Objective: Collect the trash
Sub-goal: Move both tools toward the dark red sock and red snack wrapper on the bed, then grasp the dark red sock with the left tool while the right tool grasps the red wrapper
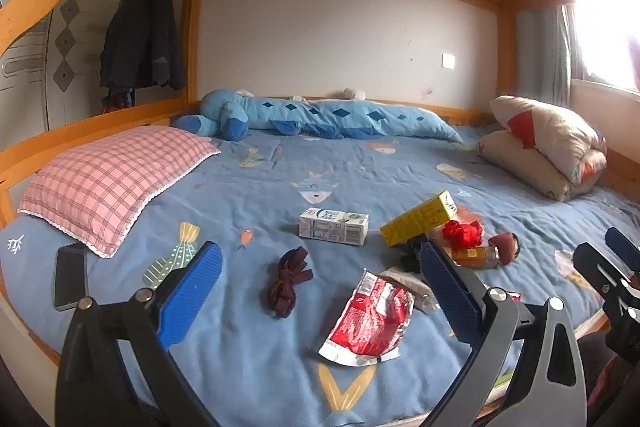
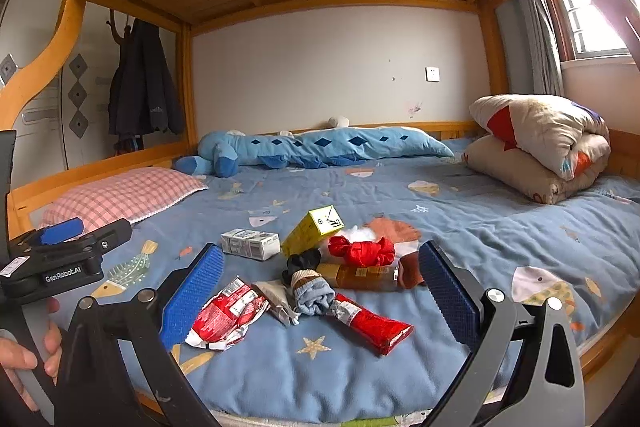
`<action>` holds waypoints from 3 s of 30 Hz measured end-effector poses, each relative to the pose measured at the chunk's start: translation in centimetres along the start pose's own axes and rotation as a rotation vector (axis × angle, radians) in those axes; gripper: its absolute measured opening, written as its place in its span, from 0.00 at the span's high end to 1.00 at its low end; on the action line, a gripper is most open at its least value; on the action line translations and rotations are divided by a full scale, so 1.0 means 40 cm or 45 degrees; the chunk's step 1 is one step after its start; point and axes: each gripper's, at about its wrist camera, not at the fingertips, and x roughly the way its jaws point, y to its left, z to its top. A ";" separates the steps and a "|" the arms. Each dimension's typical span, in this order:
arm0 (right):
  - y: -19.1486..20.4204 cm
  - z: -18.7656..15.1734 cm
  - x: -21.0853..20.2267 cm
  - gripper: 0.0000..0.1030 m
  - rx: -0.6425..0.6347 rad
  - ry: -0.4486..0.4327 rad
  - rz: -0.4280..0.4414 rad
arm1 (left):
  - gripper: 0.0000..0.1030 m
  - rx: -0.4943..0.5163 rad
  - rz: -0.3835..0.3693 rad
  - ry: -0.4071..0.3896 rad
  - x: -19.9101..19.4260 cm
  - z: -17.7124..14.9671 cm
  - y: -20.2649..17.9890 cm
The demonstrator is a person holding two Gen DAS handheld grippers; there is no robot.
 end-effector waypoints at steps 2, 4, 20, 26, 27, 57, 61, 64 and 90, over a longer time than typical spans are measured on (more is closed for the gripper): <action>0.001 -0.003 0.004 0.08 -0.004 0.009 0.003 | 0.04 -0.007 0.004 0.009 0.006 -0.001 0.006; 0.006 -0.005 0.008 0.08 -0.011 0.014 0.008 | 0.04 -0.018 0.001 0.017 0.011 -0.001 0.012; 0.075 0.009 0.024 0.08 -0.083 0.031 0.058 | 0.04 -0.060 -0.001 0.045 0.031 -0.002 0.064; 0.083 0.016 0.023 0.08 -0.086 0.026 0.056 | 0.04 -0.075 -0.007 0.044 0.030 -0.001 0.075; 0.085 0.017 0.023 0.08 -0.095 0.026 0.051 | 0.04 -0.077 -0.008 0.044 0.029 0.000 0.076; 0.126 -0.006 0.049 0.08 -0.091 0.118 0.103 | 0.04 -0.066 0.001 0.109 0.059 -0.001 0.089; 0.144 -0.013 0.058 0.08 -0.108 0.128 0.097 | 0.04 -0.065 -0.003 0.124 0.073 -0.006 0.098; 0.153 -0.016 0.074 0.08 -0.098 0.158 0.105 | 0.04 -0.061 -0.007 0.137 0.087 -0.009 0.103; 0.193 -0.187 0.455 0.08 0.413 0.907 0.122 | 0.04 0.196 -0.131 0.849 0.609 -0.078 0.155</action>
